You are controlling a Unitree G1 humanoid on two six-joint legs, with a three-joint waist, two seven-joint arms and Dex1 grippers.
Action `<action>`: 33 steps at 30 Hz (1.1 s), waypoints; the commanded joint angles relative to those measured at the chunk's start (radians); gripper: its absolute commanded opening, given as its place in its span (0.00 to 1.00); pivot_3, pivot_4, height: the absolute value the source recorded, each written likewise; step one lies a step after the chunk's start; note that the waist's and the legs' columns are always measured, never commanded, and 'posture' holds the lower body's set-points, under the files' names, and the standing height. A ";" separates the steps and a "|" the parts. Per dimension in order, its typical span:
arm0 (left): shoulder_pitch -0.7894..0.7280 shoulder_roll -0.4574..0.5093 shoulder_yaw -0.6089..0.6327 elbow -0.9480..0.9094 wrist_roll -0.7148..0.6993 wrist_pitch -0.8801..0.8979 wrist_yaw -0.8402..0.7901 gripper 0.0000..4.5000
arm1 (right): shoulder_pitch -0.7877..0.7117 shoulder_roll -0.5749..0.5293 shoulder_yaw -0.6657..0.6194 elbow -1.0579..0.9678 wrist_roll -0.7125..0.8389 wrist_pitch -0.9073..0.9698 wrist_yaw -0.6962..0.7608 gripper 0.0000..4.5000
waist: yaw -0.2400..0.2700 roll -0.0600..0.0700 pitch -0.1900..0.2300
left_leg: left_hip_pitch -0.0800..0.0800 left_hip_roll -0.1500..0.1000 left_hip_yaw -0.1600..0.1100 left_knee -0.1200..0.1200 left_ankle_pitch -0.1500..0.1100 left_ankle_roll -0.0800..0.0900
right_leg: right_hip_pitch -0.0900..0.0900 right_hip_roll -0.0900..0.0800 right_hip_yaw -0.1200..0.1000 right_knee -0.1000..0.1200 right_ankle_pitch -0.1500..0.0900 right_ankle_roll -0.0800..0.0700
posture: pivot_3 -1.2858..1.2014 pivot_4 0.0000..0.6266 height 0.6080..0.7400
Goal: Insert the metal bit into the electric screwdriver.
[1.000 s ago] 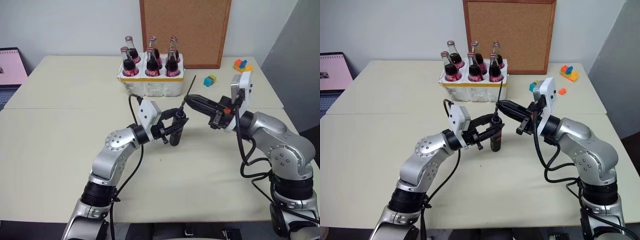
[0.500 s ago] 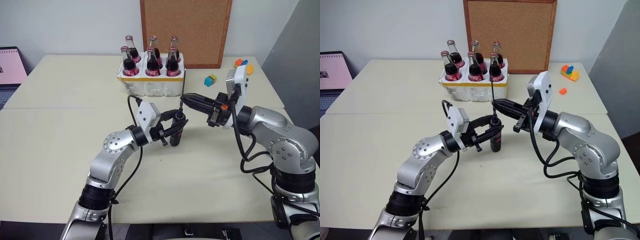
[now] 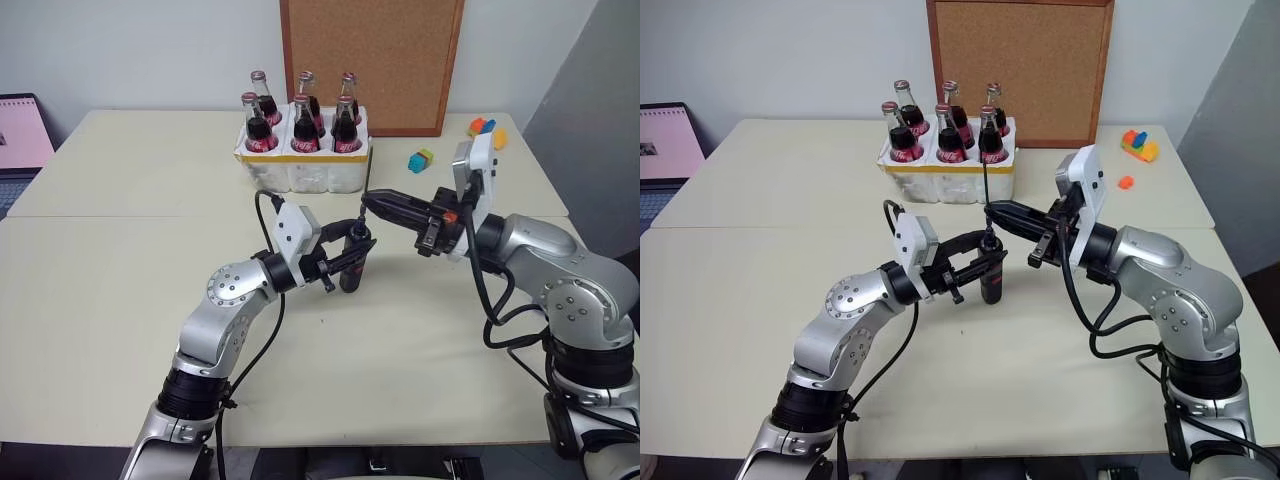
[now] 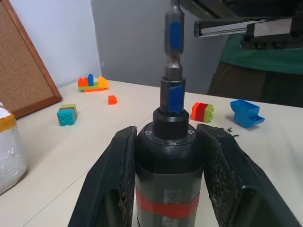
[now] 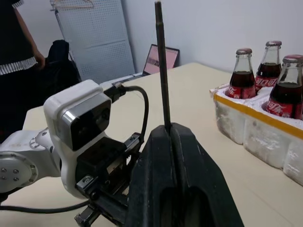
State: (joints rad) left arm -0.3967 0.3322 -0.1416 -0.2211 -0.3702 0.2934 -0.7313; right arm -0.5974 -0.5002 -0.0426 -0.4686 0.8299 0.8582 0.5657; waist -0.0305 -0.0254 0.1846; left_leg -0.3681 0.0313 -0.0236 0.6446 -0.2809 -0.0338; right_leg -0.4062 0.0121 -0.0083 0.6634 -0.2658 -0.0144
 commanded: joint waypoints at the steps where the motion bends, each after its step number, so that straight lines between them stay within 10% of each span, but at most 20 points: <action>1: 0.006 0.021 0.013 0.026 0.032 -0.001 0.012 0.36 | 0.012 -0.021 -0.010 -0.028 0.026 0.016 0.015 0.00 | 0.000 0.000 0.000 | 0.000 0.000 0.000 0.000 0.000 0.000 | 0.000 0.000 0.000 0.000 0.000 0.000 | 0.52 0.24 1.00; 33: -0.008 0.019 0.012 0.044 0.035 -0.017 0.013 0.36 | -0.014 -0.043 0.084 -0.030 -0.003 0.091 -0.014 0.00 | 0.001 0.000 0.000 | 0.001 0.000 0.000 0.000 0.000 0.000 | 0.001 0.000 0.000 0.001 0.000 0.000 | 0.52 0.24 1.00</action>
State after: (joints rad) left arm -0.3996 0.3347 -0.1441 -0.2021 -0.3703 0.2711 -0.7399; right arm -0.6226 -0.5404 0.0056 -0.4762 0.8203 0.9188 0.5431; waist -0.0298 -0.0254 0.1845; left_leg -0.3670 0.0313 -0.0234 0.6448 -0.2809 -0.0338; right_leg -0.4054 0.0121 -0.0086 0.6642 -0.2655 -0.0141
